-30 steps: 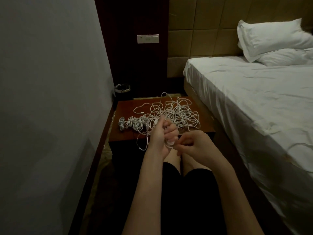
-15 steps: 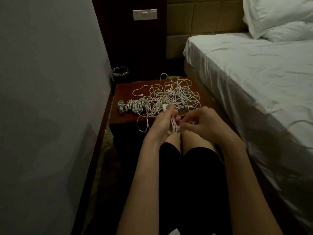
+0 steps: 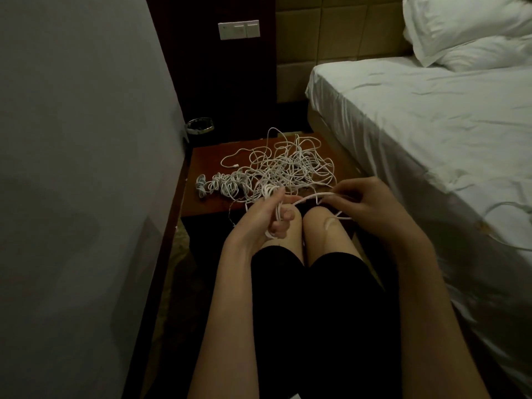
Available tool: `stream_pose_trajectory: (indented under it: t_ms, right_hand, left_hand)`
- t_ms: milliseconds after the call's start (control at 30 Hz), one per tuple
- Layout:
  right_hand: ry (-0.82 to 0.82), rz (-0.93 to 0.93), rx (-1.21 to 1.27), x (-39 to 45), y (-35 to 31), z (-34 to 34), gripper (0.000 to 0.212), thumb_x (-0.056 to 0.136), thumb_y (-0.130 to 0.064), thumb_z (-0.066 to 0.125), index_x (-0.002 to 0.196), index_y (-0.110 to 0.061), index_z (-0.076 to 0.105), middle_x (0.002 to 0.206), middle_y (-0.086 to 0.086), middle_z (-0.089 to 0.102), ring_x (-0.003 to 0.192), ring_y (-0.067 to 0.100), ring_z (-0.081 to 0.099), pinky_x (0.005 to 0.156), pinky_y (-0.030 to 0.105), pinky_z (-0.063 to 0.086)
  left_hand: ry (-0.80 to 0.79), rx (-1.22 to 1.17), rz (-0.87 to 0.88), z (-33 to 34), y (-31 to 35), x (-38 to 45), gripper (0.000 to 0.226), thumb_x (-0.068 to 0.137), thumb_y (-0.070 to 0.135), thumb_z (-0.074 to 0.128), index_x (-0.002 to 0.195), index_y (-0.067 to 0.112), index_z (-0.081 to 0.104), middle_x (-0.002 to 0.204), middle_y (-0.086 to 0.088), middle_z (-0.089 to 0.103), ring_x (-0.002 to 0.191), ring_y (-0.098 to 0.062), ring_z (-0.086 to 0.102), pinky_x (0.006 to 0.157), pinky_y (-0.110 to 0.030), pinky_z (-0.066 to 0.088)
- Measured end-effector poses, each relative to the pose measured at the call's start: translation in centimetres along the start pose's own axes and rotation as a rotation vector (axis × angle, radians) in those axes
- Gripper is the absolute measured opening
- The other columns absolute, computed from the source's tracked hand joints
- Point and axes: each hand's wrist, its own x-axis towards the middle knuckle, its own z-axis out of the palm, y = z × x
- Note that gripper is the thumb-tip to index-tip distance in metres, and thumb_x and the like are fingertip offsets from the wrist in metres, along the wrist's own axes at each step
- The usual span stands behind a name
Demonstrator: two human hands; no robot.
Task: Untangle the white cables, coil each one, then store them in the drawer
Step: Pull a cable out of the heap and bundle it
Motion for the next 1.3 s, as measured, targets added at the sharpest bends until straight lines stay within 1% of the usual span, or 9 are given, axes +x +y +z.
stream_pose_trajectory:
  t_ms: [167, 267, 400, 500, 633, 800, 933, 1100, 1300]
  right_hand:
    - [-0.004, -0.073, 0.184, 0.1, -1.2, 1.5, 0.014, 0.09, -0.027, 0.063, 0.092, -0.02, 0.075, 0.074, 0.01, 0.069, 0.06, 0.024, 0.054, 0.056, 0.022, 0.041]
    - [0.164, -0.023, 0.153, 1.0, -1.2, 3.5, 0.019, 0.092, -0.026, 0.063, 0.091, -0.013, 0.078, 0.075, 0.004, 0.073, 0.06, 0.016, 0.061, 0.054, 0.017, 0.043]
    - [0.237, 0.03, 0.028, 1.4, -1.0, 5.6, 0.027, 0.093, -0.026, 0.061, 0.082, -0.006, 0.076, 0.072, 0.012, 0.07, 0.068, 0.028, 0.065, 0.062, 0.037, 0.051]
    - [0.177, 0.029, 0.222, 1.2, -1.4, 4.5, 0.021, 0.093, -0.026, 0.062, 0.091, -0.01, 0.076, 0.075, 0.011, 0.07, 0.06, 0.018, 0.06, 0.057, 0.024, 0.045]
    - [0.202, 0.01, 0.36, 1.0, -2.0, 3.6, 0.014, 0.093, -0.017, 0.062, 0.093, -0.009, 0.073, 0.062, 0.0, 0.062, 0.047, -0.001, 0.047, 0.047, 0.009, 0.036]
    - [0.262, -0.073, 0.248, 0.8, -3.3, 5.9, 0.013, 0.092, -0.017, 0.064, 0.085, -0.017, 0.075, 0.064, -0.01, 0.067, 0.055, 0.0, 0.063, 0.055, 0.011, 0.048]
    - [0.142, -0.093, 0.169, 0.7, -3.4, 7.4, 0.019, 0.091, -0.015, 0.06, 0.082, -0.02, 0.076, 0.064, -0.004, 0.069, 0.061, 0.01, 0.066, 0.063, 0.032, 0.058]
    - [0.032, -0.061, 0.219, 0.9, -3.4, 6.6, 0.006, 0.088, -0.017, 0.069, 0.093, -0.016, 0.072, 0.068, -0.001, 0.071, 0.054, 0.01, 0.065, 0.054, 0.019, 0.052]
    - [-0.091, -0.038, 0.144, 0.7, -2.9, 5.7, 0.011, 0.083, -0.02, 0.074, 0.08, -0.011, 0.069, 0.066, -0.001, 0.072, 0.058, 0.017, 0.069, 0.063, 0.03, 0.058]
  left_hand:
    - [0.001, -0.028, 0.003, 0.5, -0.2, 0.1, 0.044, 0.102, 0.044, 0.035, 0.078, 0.012, 0.054, 0.056, 0.005, 0.03, 0.046, -0.007, 0.034, 0.045, -0.018, 0.033]
    - [-0.038, -0.109, 0.002, 1.1, -0.3, -0.1, 0.048, 0.1, 0.05, 0.032, 0.065, 0.019, 0.038, 0.053, 0.006, 0.027, 0.045, -0.007, 0.033, 0.047, -0.018, 0.03]
    - [-0.062, -0.19, 0.066, 1.2, -0.5, 0.1, 0.047, 0.1, 0.05, 0.031, 0.063, 0.02, 0.031, 0.047, 0.009, 0.028, 0.039, -0.004, 0.03, 0.039, -0.015, 0.027]
    - [0.036, -0.243, 0.156, 0.4, -0.4, 0.4, 0.045, 0.103, 0.042, 0.031, 0.063, 0.021, 0.028, 0.045, 0.01, 0.025, 0.035, -0.002, 0.022, 0.035, -0.013, 0.019]
    - [0.194, -0.184, 0.228, 0.6, -0.5, 0.6, 0.048, 0.102, 0.046, 0.032, 0.062, 0.02, 0.031, 0.046, 0.009, 0.025, 0.037, -0.004, 0.022, 0.038, -0.017, 0.018]
    - [0.184, -0.027, 0.239, 1.8, -0.9, 0.7, 0.052, 0.08, 0.067, 0.05, 0.069, 0.016, 0.056, 0.055, 0.002, 0.028, 0.045, -0.009, 0.027, 0.046, -0.021, 0.025]
    - [0.24, -0.022, 0.213, 1.7, -1.0, 0.8, 0.054, 0.09, 0.057, 0.05, 0.058, 0.017, 0.066, 0.051, 0.003, 0.05, 0.048, -0.009, 0.047, 0.051, -0.022, 0.037]
    - [0.364, -0.197, 0.234, 0.9, -0.6, 0.9, 0.049, 0.102, 0.047, 0.035, 0.064, 0.017, 0.042, 0.05, 0.005, 0.04, 0.041, -0.009, 0.036, 0.04, -0.021, 0.03]
    - [0.258, -0.627, 0.214, 1.5, 0.2, 0.6, 0.047, 0.103, 0.044, 0.034, 0.066, 0.015, 0.038, 0.051, 0.004, 0.038, 0.045, -0.007, 0.038, 0.044, -0.016, 0.036]
